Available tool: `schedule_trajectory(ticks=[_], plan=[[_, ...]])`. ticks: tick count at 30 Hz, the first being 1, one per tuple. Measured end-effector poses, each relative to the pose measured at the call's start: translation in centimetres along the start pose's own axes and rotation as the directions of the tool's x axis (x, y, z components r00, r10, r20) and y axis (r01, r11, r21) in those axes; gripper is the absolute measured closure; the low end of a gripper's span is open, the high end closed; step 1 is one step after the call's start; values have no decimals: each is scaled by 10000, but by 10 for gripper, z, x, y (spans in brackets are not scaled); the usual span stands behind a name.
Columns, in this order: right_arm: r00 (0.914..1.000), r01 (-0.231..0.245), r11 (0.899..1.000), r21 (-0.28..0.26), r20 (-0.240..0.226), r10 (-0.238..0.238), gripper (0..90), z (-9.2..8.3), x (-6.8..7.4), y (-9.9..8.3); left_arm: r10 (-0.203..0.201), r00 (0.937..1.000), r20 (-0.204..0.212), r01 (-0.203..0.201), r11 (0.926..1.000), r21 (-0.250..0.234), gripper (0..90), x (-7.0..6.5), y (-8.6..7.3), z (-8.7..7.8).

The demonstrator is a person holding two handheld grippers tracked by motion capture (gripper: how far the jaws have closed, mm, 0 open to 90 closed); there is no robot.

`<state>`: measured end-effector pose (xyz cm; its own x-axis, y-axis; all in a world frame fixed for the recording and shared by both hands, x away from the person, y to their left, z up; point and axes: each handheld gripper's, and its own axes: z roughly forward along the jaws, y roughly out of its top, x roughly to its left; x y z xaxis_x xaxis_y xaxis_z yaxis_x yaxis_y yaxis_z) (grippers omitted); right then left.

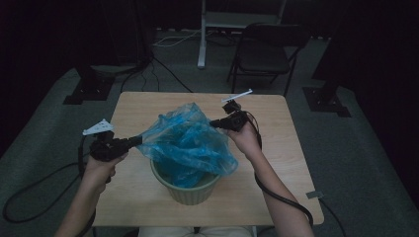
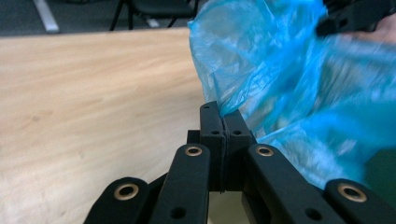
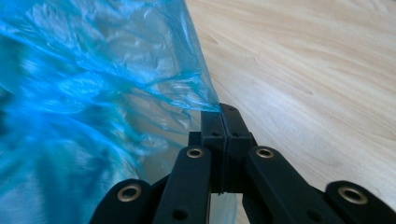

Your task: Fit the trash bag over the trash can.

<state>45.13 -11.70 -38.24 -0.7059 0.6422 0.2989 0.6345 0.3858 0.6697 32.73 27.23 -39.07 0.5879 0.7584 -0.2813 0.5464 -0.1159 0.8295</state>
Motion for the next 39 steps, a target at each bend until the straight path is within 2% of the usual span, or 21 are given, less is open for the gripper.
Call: schedule_trajectory(ticks=[4,11,15,18,20,22,23,25,26,28,31,33,36,37,39], plan=[[9997,-211,9992,339,164,206,900,18,-7,-8,-340,9993,124,334,9983,469,900,8,-19,13],[9975,-694,9956,635,206,682,900,41,-20,-36,-923,9940,579,866,9917,948,900,14,-45,26],[9949,-1007,9927,662,-13,1010,900,49,-24,-52,-1176,9885,949,1110,9912,720,900,13,-50,24],[9944,-1048,9933,496,-74,1053,900,46,-25,-57,-1030,9893,1036,980,9938,527,900,8,-47,18],[9942,-1074,9936,364,-63,1077,899,40,-25,-56,-947,9886,1171,899,9949,454,900,5,-45,17],[9922,-1210,9922,297,-270,1218,782,36,-26,-55,-897,9889,1186,864,9957,323,900,3,-43,17],[9910,-1294,9911,298,-319,1303,763,34,-27,-54,-891,9876,1296,864,9959,264,900,2,-42,17],[9902,-1358,9906,146,-322,1362,704,27,-28,-52,-908,9882,1230,904,9959,85,900,1,-40,16],[9896,-1409,9900,15,-304,1409,682,22,-28,-51,-889,9876,1293,886,9960,78,900,2,-39,16],[9899,-1370,9902,-279,-394,1359,627,11,-29,-47,-845,9903,1103,849,9964,15,900,2,-37,15],[9901,-1385,9867,-852,-329,1361,594,-13,-31,-40,-853,9909,1044,866,9962,-83,900,3,-35,13],[9903,-1384,9820,-1284,-303,1356,593,-31,-32,-33,-890,9895,1140,923,9954,-238,900,4,-33,11],[9896,-1438,9674,-2086,-371,1391,577,-59,-30,-20,-904,9895,1125,947,9949,-336,898,4,-32,9],[9902,-1391,9622,-2342,-482,1314,562,-68,-28,-15,-889,9892,1162,930,9952,-304,899,4,-31,9],[9882,-1395,9505,-2777,-1007,1156,520,-81,-19,-4,-887,9892,1165,930,9952,-317,899,4,-31,10]])
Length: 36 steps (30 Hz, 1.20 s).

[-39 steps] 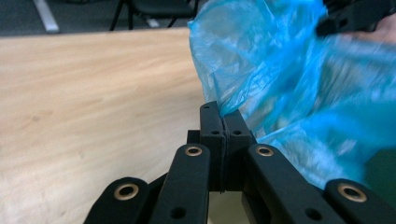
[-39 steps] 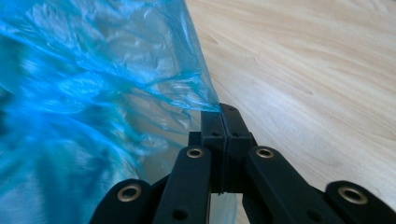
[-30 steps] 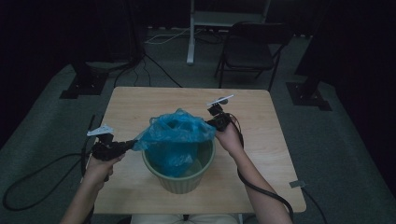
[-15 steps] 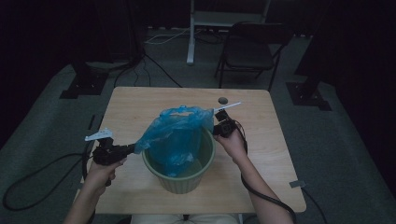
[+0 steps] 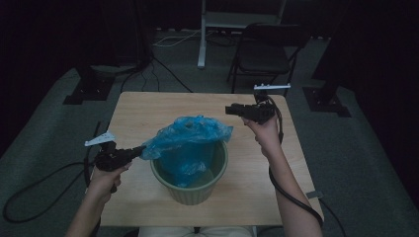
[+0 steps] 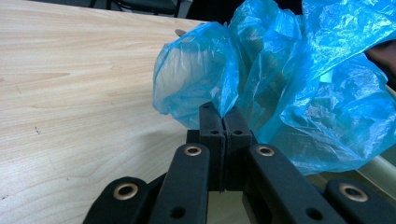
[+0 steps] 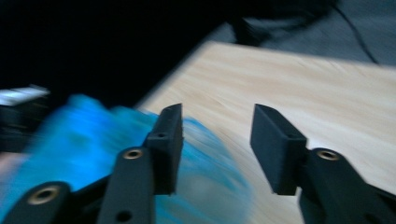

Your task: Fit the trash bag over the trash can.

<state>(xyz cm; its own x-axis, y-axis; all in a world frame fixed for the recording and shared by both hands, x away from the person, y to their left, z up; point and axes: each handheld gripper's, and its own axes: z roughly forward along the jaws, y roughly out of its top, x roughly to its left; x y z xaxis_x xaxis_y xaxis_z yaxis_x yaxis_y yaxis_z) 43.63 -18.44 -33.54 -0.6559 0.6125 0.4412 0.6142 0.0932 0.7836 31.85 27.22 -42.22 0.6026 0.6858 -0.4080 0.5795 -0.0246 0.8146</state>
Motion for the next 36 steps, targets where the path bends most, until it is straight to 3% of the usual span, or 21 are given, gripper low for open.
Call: schedule_trajectory(ticks=[3,5,8,10,14,16,17,19,22,23,24,25,26,29,30,31,32,33,34,35,36], plan=[[9941,175,9997,-171,-1070,-192,463,-2,20,13,-8,10000,52,8,10000,-3,899,0,0,1],[9879,464,9988,131,-1486,-440,415,6,33,16,-3,10000,58,3,10000,-4,899,-1,0,3],[9855,947,9924,784,-1487,-823,370,22,46,14,41,10000,43,-41,10000,55,899,-1,1,3],[9850,1179,9860,1181,-1403,-1009,363,32,49,12,61,10000,59,-62,10000,59,899,-1,1,2],[9794,1432,9732,1797,-1669,-1133,365,46,51,7,77,10000,54,-77,9999,72,899,-1,2,2],[9784,1518,9691,1942,-1687,-1194,399,49,52,5,73,9999,72,-73,9999,93,899,-1,3,2],[9743,1722,9622,2112,-1807,-1347,604,51,53,1,55,9999,99,-56,9999,118,899,-1,3,3],[9695,1804,9620,2049,-2018,-1388,816,47,54,0,71,9999,71,-72,9999,139,899,-1,2,3],[9633,1636,9686,1874,-2422,-1159,846,41,55,-2,84,9999,63,-85,9998,161,899,-1,2,4],[9529,1676,9724,1623,-2794,-1176,877,35,60,-4,68,10000,70,-70,9998,203,900,-1,2,4],[9529,1676,9724,1623,-2794,-1176,877,35,60,-4,68,10000,70,-70,9998,203,900,-1,2,4],[9330,1644,9772,1345,-3427,-1099,880,27,67,-8,71,10000,41,-72,9998,209,900,-1,1,4],[9330,1644,9772,1345,-3427,-1099,880,27,67,-8,71,10000,41,-72,9998,209,900,-1,1,4],[8930,1782,9783,1053,-4349,-1158,885,17,84,-25,57,10000,-13,-56,9995,314,900,0,-1,4],[8930,1782,9783,1053,-4349,-1158,885,17,84,-25,57,10000,-13,-56,9995,314,900,0,-1,4],[8755,1822,9768,1123,-4708,-1092,885,15,92,-39,26,10000,4,-26,9995,316,900,0,-1,4],[8642,1872,9753,1171,-4917,-1068,885,15,97,-46,23,10000,-30,-22,9995,326,900,1,-2,3],[8642,1872,9753,1171,-4917,-1068,885,15,97,-46,23,10000,-30,-22,9995,326,900,1,-2,3],[8564,1963,9736,1168,-5040,-1122,885,14,101,-54,23,10000,-30,-22,9995,326,900,1,-2,3],[8564,1963,9736,1168,-5040,-1122,885,14,101,-54,23,10000,-30,-22,9995,326,900,1,-2,3],[8340,2083,9708,1186,-5402,-1130,885,11,114,-77,29,9999,-112,-25,9995,309,900,2,-3,0]])
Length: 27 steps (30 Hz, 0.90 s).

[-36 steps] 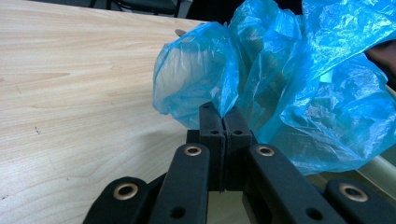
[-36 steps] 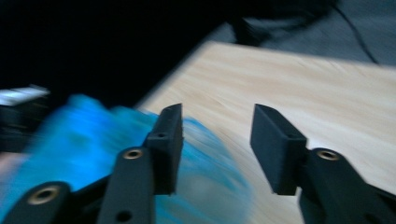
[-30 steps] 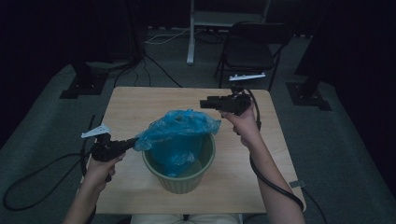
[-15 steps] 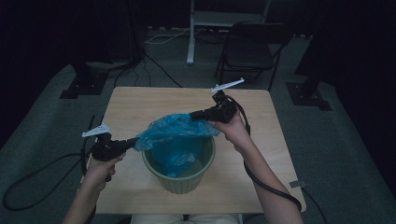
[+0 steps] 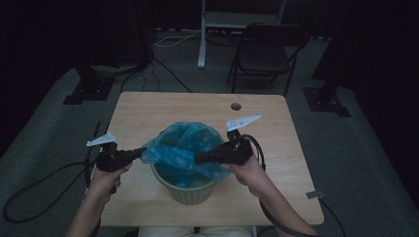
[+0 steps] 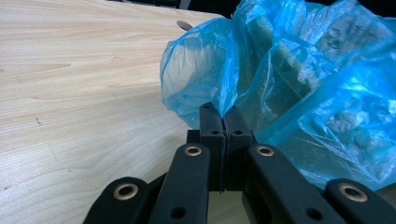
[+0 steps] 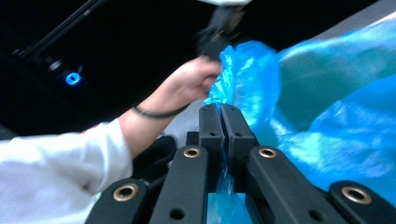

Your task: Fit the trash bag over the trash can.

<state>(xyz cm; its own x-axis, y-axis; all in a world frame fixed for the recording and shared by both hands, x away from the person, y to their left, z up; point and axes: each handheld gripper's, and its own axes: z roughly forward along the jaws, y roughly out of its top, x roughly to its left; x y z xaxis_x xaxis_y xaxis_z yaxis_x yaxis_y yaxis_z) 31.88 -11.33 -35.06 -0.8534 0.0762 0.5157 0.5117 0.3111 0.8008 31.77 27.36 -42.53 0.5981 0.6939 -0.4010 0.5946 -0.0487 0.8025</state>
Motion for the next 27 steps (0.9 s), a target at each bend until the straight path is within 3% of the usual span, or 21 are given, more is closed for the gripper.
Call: schedule_trajectory(ticks=[7,12,16,17,19,25,26,27], plan=[[9967,-88,9991,416,-809,122,885,22,20,-44,87,9999,-139,-85,9999,132,900,1,-1,-3],[9995,-157,9982,573,-265,172,885,26,20,-69,-34,10000,47,33,9998,191,900,2,-4,0],[9979,-587,9976,355,-270,597,885,22,14,-83,-2,9999,156,-1,9998,200,899,0,-4,1],[9957,-858,9961,184,-325,863,885,20,9,-96,122,9996,273,-128,9996,247,899,-3,-4,2],[9941,-1039,9943,222,-284,1045,886,24,6,-104,219,9994,252,-228,9991,361,899,-5,-5,3],[9957,-920,9955,228,58,919,886,36,3,-117,106,9998,144,-113,9987,487,900,-3,-7,5],[9940,-691,9964,489,882,646,888,39,4,-122,472,9957,-800,-407,9959,807,900,-2,-8,8],[9940,-691,9964,489,882,646,888,39,4,-122,472,9957,-800,-407,9959,807,900,-2,-8,8]])
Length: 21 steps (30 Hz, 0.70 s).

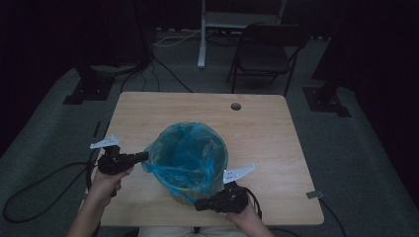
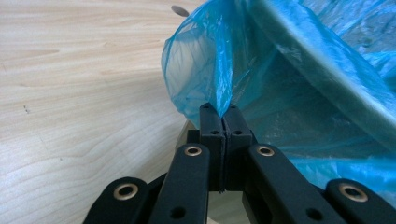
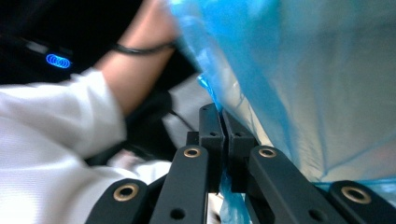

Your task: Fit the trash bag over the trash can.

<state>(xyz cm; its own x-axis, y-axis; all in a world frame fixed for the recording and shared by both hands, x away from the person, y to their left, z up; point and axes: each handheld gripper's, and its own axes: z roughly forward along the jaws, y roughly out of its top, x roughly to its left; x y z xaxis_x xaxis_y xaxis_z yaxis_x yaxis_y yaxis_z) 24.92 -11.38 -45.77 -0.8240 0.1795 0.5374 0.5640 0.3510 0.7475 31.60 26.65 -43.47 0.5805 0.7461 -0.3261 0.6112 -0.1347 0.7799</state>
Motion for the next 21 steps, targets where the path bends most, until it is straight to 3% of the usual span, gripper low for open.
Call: schedule_trajectory(ticks=[1,2,5,8,10,11,13,15,17,19,21], plan=[[9990,145,9997,191,413,-152,888,1,-1,-3,0,10000,0,0,10000,0,900,0,0,0],[9972,35,9999,132,742,-44,888,0,-7,-12,-570,9981,251,572,9983,-74,900,11,-5,3],[9896,-391,9992,-20,1384,390,886,-9,-21,-26,-654,9964,532,661,9978,-105,900,14,-9,6],[9823,-1101,9934,-330,1491,1138,861,-17,-34,-40,-421,9982,425,416,9990,142,900,8,-11,15],[9775,-1551,9854,-697,1336,1633,744,-22,-41,-46,-485,9965,679,479,9988,104,900,7,-12,19],[9766,-1664,9825,-838,1237,1760,728,-27,-42,-47,-481,9971,587,475,9988,125,900,6,-11,20],[9776,-1426,9804,-1358,1356,1610,697,-41,-41,-44,-471,9969,629,462,9988,153,900,6,-12,22],[9816,-1323,9745,-1813,1127,1542,677,-60,-38,-37,-523,9971,547,513,9985,197,899,7,-13,22],[9799,-1116,9651,-2368,1355,1466,631,-81,-36,-31,-636,9959,641,628,9979,152,899,9,-14,22],[9798,-1041,9620,-2526,1397,1427,612,-91,-35,-27,-640,9960,628,632,9979,145,899,10,-15,21],[9698,-740,9512,-2997,2006,1387,573,-109,-34,-20,-786,9931,873,784,9969,64,899,11,-17,21]])
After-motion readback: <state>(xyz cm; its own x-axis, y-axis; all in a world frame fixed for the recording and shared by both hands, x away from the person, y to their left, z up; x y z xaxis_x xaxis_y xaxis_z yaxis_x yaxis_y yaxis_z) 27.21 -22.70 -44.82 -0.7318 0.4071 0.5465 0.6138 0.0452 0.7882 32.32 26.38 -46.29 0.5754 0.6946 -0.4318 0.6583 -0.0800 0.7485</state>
